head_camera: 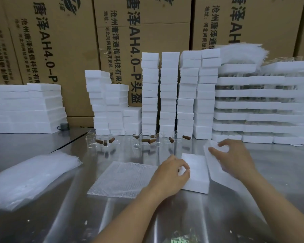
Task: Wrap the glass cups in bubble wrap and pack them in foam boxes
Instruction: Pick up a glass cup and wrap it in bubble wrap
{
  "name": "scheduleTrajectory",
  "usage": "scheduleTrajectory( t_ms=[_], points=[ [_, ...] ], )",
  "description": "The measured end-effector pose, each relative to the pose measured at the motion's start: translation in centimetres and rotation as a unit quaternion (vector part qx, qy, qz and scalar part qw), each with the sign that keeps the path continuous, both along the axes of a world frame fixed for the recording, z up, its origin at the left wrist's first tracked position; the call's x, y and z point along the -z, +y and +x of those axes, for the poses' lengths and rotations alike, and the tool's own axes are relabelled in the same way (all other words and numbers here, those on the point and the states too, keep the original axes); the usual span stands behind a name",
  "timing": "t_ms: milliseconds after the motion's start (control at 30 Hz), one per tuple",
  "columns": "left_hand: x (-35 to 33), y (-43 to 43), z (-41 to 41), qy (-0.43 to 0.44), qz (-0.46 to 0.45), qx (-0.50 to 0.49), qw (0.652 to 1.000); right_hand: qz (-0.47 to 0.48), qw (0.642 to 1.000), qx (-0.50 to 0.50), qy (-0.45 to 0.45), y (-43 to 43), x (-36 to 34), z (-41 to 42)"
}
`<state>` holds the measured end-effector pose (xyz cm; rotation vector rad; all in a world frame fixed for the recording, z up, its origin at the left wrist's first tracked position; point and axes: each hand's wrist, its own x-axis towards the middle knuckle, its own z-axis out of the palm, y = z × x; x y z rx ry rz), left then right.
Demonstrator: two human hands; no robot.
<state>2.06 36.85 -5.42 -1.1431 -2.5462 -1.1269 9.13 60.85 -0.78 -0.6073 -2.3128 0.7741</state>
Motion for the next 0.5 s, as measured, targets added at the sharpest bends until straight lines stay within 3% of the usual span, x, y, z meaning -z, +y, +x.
scheduleTrajectory(
  t_ms=[67, 167, 267, 333, 400, 500],
  points=[
    [0.0, 0.2, 0.3, 0.01, -0.005, 0.002, 1.0, 0.086, 0.992, 0.051, -0.075, 1.1, 0.4, 0.1],
    [-0.3, 0.2, 0.5, 0.038, -0.008, -0.006, 0.999, 0.097, 0.983, 0.055, -0.146, 1.4, 1.3, 0.0],
    [-0.9, 0.0, 0.6, 0.059, 0.012, -0.024, 0.998, 0.119, 0.985, 0.008, -0.123, 0.3, 1.6, -0.5],
    [-1.4, -0.2, 0.4, 0.065, 0.043, -0.039, 0.996, 0.076, 0.991, -0.068, -0.088, -0.8, 1.4, -0.7],
    [-2.4, -1.5, -0.2, 0.05, 0.097, -0.054, 0.993, 0.064, 0.982, -0.123, -0.132, -1.7, 1.6, -0.8],
    [-4.7, -6.4, -2.8, 0.055, 0.135, -0.121, 0.982, 0.106, 0.965, -0.114, -0.211, -1.9, 2.1, -1.1]
  ],
)
